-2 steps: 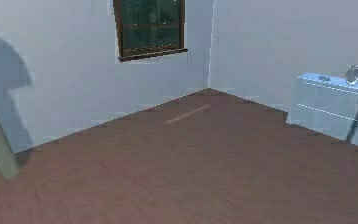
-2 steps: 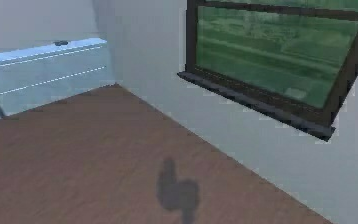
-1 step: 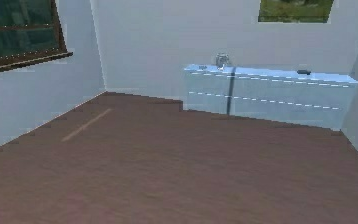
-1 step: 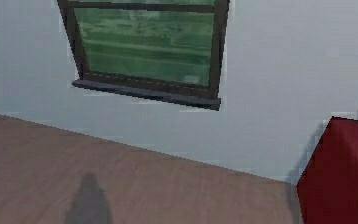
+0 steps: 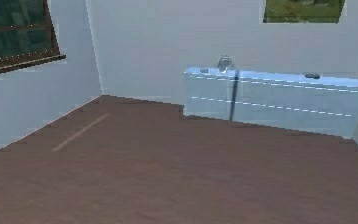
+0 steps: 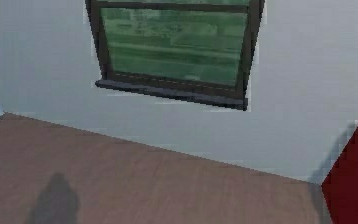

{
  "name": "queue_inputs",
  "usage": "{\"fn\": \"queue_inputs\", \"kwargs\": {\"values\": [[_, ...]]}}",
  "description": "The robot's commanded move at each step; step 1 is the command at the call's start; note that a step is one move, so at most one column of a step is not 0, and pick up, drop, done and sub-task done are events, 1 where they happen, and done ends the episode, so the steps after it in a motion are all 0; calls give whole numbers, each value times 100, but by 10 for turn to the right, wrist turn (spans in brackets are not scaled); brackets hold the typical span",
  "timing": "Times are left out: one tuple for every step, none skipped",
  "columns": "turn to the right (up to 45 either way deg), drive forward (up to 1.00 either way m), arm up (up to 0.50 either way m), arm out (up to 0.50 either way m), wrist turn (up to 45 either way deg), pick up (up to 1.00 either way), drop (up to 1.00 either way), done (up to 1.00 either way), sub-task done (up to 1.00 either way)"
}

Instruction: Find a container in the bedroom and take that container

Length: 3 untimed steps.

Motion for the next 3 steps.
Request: {"fn": "queue_inputs", "kwargs": {"values": [[0,100,0,0,0,0,0,0,0],[0,100,0,0,0,0,0,0,0],[120,0,0,0,0,0,0,0,0]]}}
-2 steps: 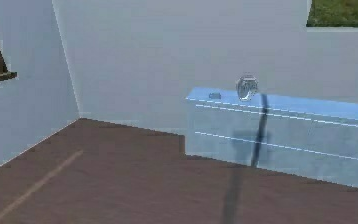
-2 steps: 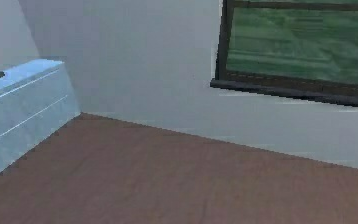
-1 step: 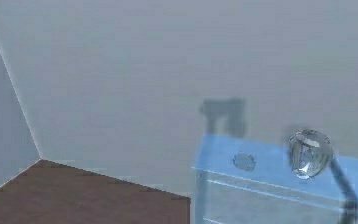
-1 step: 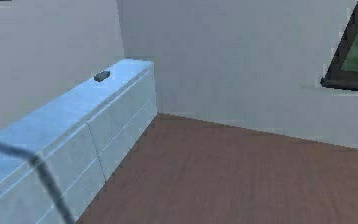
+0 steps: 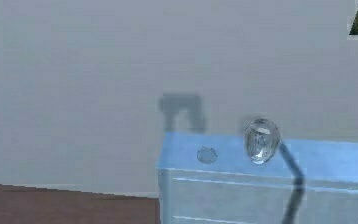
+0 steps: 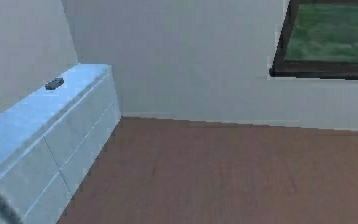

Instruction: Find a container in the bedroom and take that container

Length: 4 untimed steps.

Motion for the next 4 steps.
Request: {"fn": "queue_inputs", "kwargs": {"values": [[0,5,0,0,0,0,0,0,0],[-450,0,0,0,0,0,0,0,0],[-150,0,0,0,0,0,0,0,0],[450,0,0,0,0,0,0,0,0]]}}
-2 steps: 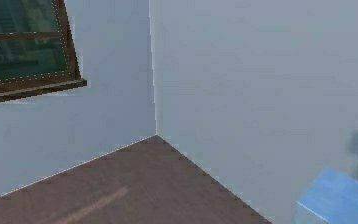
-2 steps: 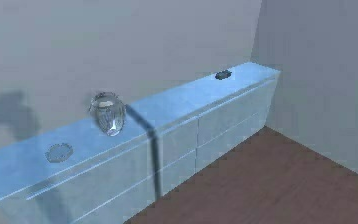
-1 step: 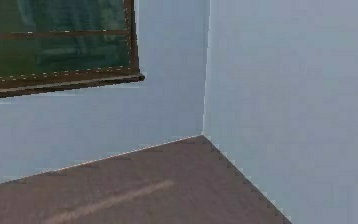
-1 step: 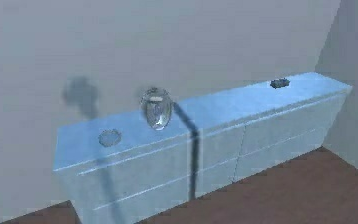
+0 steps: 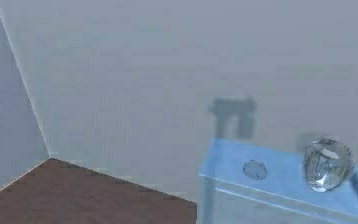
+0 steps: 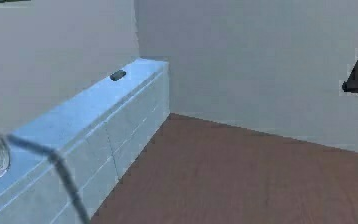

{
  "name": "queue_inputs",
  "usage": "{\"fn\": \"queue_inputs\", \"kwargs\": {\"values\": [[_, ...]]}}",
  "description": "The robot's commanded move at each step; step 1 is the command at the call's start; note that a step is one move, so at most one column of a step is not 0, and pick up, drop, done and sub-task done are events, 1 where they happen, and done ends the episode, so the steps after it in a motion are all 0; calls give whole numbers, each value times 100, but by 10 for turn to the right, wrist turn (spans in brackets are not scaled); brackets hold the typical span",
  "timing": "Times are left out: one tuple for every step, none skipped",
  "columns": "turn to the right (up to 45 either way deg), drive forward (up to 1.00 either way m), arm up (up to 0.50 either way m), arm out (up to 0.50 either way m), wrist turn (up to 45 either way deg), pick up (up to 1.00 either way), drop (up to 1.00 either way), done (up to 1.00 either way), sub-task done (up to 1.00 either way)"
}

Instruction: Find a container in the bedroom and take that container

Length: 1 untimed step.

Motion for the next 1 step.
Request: {"fn": "queue_inputs", "kwargs": {"values": [[240,0,0,0,0,0,0,0,0]]}}
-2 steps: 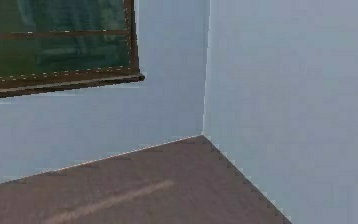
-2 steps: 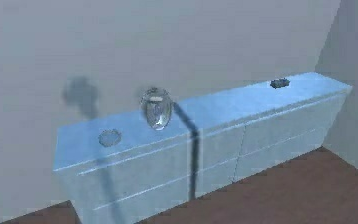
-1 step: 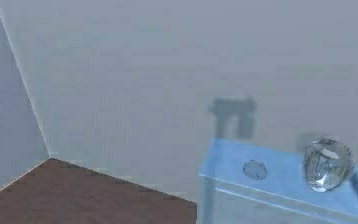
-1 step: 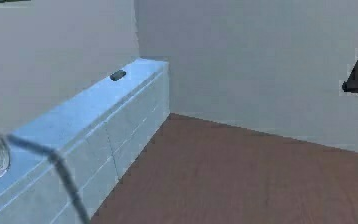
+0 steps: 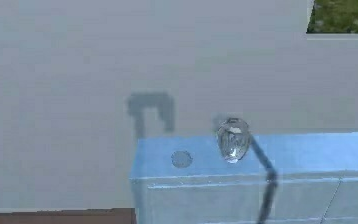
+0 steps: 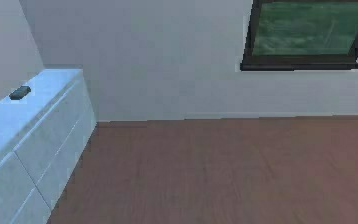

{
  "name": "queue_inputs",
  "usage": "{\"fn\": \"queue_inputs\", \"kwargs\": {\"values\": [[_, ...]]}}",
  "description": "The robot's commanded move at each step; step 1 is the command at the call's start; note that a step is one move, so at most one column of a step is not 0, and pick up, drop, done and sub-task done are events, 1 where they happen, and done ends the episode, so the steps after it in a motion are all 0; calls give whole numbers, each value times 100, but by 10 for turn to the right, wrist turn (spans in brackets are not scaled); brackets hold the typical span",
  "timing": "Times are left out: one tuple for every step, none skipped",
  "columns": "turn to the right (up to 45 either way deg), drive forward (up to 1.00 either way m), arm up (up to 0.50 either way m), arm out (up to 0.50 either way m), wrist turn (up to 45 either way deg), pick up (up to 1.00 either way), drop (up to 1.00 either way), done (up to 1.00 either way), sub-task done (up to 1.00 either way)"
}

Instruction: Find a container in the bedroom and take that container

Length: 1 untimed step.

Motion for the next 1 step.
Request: {"fn": "queue_inputs", "kwargs": {"values": [[30,0,0,0,0,0,0,0,0]]}}
